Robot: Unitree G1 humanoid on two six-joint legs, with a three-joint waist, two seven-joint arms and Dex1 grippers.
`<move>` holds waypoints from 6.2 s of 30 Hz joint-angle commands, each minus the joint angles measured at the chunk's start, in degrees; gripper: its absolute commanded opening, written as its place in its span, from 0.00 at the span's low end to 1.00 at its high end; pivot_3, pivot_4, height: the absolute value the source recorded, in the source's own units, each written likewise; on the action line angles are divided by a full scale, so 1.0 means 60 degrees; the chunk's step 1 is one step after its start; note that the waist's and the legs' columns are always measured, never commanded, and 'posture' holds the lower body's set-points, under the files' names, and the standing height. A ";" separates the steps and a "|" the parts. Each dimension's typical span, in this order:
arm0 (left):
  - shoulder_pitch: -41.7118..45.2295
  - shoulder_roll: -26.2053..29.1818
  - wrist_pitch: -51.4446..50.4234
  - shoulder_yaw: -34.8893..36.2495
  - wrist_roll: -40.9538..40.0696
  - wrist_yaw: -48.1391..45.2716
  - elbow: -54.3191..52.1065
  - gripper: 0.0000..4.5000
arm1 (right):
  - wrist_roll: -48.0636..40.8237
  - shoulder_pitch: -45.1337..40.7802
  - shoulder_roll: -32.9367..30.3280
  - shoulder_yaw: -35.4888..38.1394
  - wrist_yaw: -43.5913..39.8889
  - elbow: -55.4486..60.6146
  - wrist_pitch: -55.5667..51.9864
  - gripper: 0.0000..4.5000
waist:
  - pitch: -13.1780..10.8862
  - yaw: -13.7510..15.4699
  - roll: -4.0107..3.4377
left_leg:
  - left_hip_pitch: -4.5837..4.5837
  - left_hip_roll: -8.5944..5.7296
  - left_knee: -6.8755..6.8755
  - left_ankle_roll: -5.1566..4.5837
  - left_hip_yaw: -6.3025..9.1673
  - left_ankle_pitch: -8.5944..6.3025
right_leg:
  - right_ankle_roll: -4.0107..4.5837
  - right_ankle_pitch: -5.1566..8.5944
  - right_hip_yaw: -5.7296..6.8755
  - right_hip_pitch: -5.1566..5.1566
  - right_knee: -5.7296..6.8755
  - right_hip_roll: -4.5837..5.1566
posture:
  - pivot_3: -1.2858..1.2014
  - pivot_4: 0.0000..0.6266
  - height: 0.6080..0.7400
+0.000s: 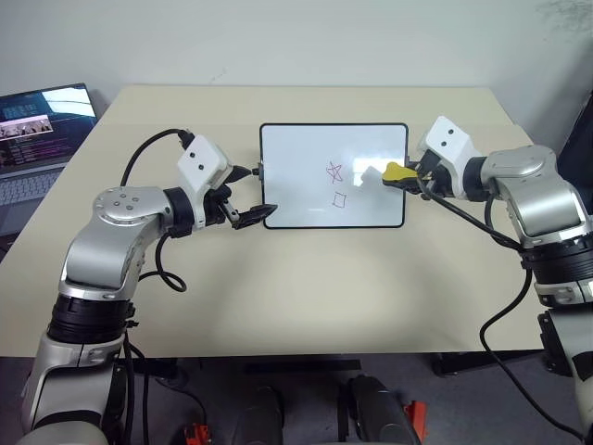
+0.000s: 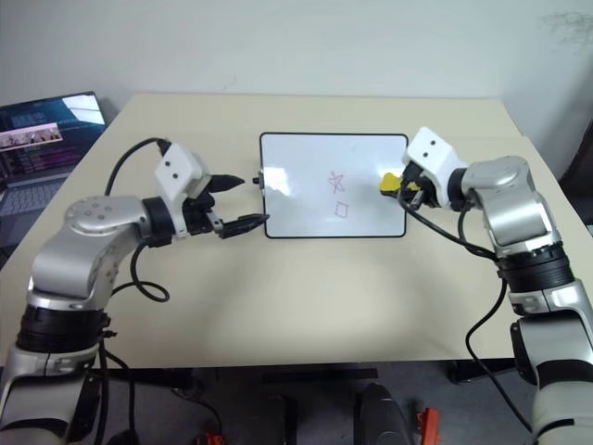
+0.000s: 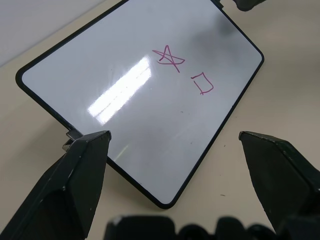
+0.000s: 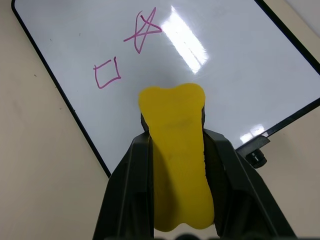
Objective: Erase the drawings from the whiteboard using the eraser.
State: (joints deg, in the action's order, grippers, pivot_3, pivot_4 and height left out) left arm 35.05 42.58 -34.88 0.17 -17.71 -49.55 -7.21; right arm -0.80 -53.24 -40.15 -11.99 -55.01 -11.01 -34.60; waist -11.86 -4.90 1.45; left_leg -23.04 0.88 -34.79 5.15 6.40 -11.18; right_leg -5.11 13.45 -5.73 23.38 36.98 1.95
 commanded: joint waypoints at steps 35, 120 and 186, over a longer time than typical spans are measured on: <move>-0.0230 -0.0026 -0.0199 -0.0253 -0.0065 0.0014 -0.0519 1.00 | 0.1227 -0.2484 0.5074 0.0130 0.4709 -0.5398 0.3270 0.23 | 0.0000 -0.0137 0.0000 | 0.0000 0.0001 0.0005 0.0000 0.0003 0.0000 | 0.0047 -0.0029 0.0004 0.0009 0.0017 0.0000 | 0.52 0.24 1.00; -0.0312 0.0052 -0.0189 -0.0229 -0.0092 -0.0079 -0.0647 1.00 | 0.3111 -0.1472 0.3551 -0.1519 0.3972 -0.4518 0.1798 0.22 | 0.0075 0.0014 0.0094 | 0.0024 0.0003 -0.0012 -0.0009 0.0004 0.0012 | 0.0023 -0.0009 0.0015 -0.0020 0.0016 0.0002 | 0.52 0.24 1.00; -0.0177 -0.0143 -0.0066 -0.0340 0.0001 -0.0161 -0.0458 1.00 | 0.3289 -0.0691 0.3146 -0.1365 0.3713 -0.4086 0.1954 0.22 | 0.0080 -0.0005 0.0103 | 0.0030 0.0097 0.0001 -0.0035 -0.0009 0.0029 | 0.0111 -0.0025 0.0004 0.0003 0.0009 -0.0100 | 0.52 0.24 1.00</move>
State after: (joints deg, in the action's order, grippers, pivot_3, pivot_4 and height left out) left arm 32.70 41.70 -36.64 -2.28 -17.74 -50.61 -9.06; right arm 17.29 -58.74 -18.84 -21.38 -33.13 -33.57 -19.63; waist -11.38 -4.93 2.07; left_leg -22.86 1.46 -34.79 4.94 6.35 -11.00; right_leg -4.44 13.30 -5.71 23.39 37.03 1.35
